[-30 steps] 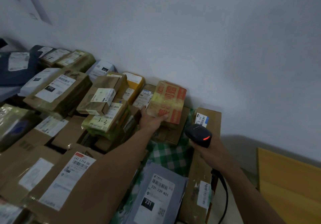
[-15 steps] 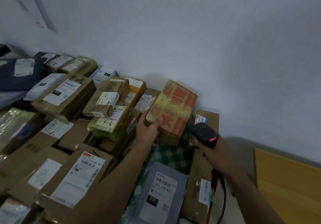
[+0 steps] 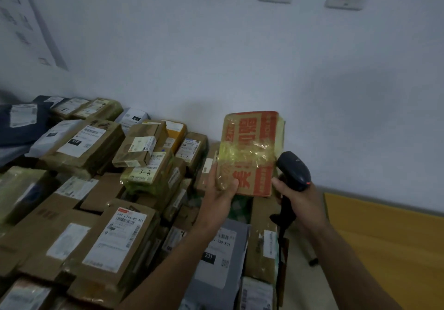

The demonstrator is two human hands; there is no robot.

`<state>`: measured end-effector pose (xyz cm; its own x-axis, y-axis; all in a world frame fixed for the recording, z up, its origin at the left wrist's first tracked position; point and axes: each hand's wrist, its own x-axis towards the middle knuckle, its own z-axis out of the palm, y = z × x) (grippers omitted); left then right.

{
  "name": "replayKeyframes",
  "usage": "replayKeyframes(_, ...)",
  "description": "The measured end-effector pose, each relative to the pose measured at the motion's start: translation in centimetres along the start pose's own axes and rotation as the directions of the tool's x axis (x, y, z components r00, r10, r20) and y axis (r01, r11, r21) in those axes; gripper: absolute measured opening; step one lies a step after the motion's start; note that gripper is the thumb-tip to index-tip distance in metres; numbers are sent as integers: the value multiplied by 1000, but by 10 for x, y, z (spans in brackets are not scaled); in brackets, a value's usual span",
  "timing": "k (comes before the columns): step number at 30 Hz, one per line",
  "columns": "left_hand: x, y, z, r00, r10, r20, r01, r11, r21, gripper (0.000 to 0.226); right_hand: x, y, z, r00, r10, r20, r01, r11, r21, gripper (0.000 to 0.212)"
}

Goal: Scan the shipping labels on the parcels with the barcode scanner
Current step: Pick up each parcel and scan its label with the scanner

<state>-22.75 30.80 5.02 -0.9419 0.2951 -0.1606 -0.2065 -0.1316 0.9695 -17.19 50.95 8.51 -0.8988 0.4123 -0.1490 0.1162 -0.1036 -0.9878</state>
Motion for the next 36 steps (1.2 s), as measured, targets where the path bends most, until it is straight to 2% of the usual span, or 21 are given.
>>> replayKeyframes(1,-5,3,3,1000,18,16,-19,998,56,82,-5,-1,-2,1000,-10,-9,10,1000,3,42)
replayKeyframes(4,-20,12,9,998,59,4,-58,959,277,99,-19,-4,3,997,-80,-14,80,996,-24,60)
replayKeyframes(6,-31,19,12,998,47,31,-55,940,337,118,-28,-5,9,992,-124,26,125,992,-32,64)
replayKeyframes(8,-41,27,12,998,56,30,-62,947,316,124,-34,-7,17,984,-160,72,164,986,-43,64)
replayKeyframes(11,-47,33,5,994,108,-1,-107,985,137,104,-37,-12,23,983,-159,95,164,985,-52,59)
replayKeyframes(14,-54,31,-9,999,48,-4,-48,994,-103,85,-37,-15,24,990,-104,91,101,994,40,64)
replayKeyframes(18,-64,28,-15,996,33,81,-15,975,-220,94,-36,-11,30,988,-53,142,47,998,47,68)
replayKeyframes(20,-68,29,-15,991,29,131,3,970,-243,103,-34,-9,33,981,-20,194,8,998,59,64)
replayKeyframes(23,-73,34,-17,991,40,125,-4,961,-276,95,-32,-10,33,976,9,220,-26,997,76,58)
replayKeyframes(26,-70,37,-25,994,109,17,-103,969,-223,66,-30,-11,30,987,-44,157,48,999,-22,68)
replayKeyframes(29,-66,37,-31,990,140,-36,-141,990,-17,57,-31,-14,29,988,-123,90,131,986,-98,50)
replayKeyframes(32,-68,41,-28,986,144,-84,-139,989,59,44,-31,-14,29,979,-175,102,191,965,-182,51)
replayKeyframes(34,-65,40,-28,985,151,-90,-144,987,74,48,-33,-15,28,978,-178,107,198,954,-223,55)
replayKeyframes(36,-61,37,-29,987,135,-82,-130,989,63,61,-36,-16,26,978,-171,120,198,943,-266,62)
